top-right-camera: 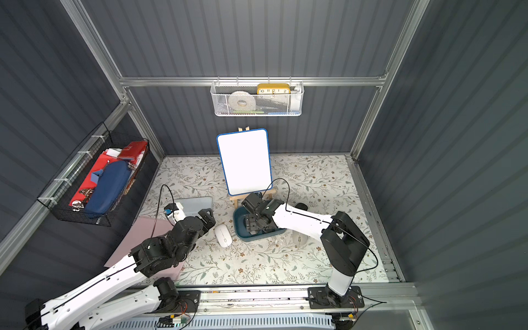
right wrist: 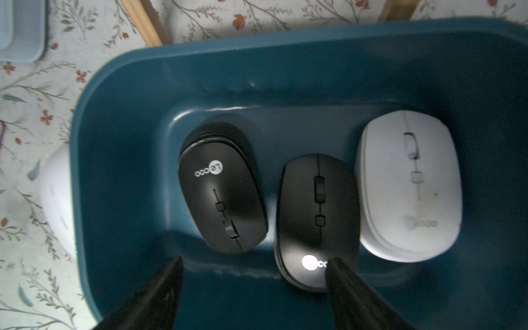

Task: Take out the mouse from the storage box
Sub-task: Pick up the mouse from the storage box.

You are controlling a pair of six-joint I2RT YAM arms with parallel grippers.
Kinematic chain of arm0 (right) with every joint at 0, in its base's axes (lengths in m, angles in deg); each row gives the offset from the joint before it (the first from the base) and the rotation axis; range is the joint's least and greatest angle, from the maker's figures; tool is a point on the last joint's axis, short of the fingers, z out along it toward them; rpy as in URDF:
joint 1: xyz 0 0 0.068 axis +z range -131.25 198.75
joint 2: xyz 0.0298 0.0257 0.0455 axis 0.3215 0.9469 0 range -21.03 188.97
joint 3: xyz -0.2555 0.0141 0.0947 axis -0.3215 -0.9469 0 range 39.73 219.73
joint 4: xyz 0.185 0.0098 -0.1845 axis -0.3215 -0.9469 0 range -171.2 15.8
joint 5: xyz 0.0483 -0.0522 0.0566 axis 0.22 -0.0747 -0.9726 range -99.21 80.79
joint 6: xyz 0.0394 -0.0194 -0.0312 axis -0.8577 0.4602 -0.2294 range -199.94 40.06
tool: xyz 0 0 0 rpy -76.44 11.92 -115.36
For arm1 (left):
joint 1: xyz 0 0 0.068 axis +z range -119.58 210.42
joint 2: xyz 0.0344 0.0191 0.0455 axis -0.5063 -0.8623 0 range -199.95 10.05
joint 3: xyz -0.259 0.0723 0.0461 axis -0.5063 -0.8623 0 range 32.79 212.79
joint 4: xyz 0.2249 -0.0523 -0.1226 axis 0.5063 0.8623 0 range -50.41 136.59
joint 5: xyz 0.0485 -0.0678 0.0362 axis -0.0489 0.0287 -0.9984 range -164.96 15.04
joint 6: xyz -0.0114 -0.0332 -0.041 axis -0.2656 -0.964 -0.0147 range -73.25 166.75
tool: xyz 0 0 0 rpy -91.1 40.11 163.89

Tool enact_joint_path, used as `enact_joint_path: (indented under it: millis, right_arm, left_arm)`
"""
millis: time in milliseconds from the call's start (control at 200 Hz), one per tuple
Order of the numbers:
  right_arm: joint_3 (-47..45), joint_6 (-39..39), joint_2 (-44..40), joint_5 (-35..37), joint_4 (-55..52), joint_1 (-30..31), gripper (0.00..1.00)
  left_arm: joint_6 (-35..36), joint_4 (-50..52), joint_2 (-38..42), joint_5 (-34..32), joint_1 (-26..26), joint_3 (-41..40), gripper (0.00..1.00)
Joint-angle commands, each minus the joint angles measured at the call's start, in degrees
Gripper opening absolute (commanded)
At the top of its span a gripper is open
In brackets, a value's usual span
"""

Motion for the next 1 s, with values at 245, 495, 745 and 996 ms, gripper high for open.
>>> enact_joint_path:
  millis: [245,495,745,996]
  right_arm:
    - [-0.65,-0.07,3.08,-1.46,-3.59,-3.56,0.72]
    - [0.92,-1.45,6.44,-0.97,-5.39,-3.88,0.73]
    - [2.79,-1.64,10.75,-2.96,-5.37,-4.11,0.76]
    - [6.45,-0.99,14.43,-3.54,-6.02,-4.13,0.7]
  left_arm:
    - [0.11,0.16,-0.19,-1.5,0.2,-1.72,1.0]
    - [0.0,0.05,-1.02,-1.54,0.2,-1.69,0.99]
    - [-0.04,-0.2,-1.21,-1.71,0.2,-1.9,0.99]
    - [-0.63,0.62,-0.54,-1.97,0.2,-2.02,0.99]
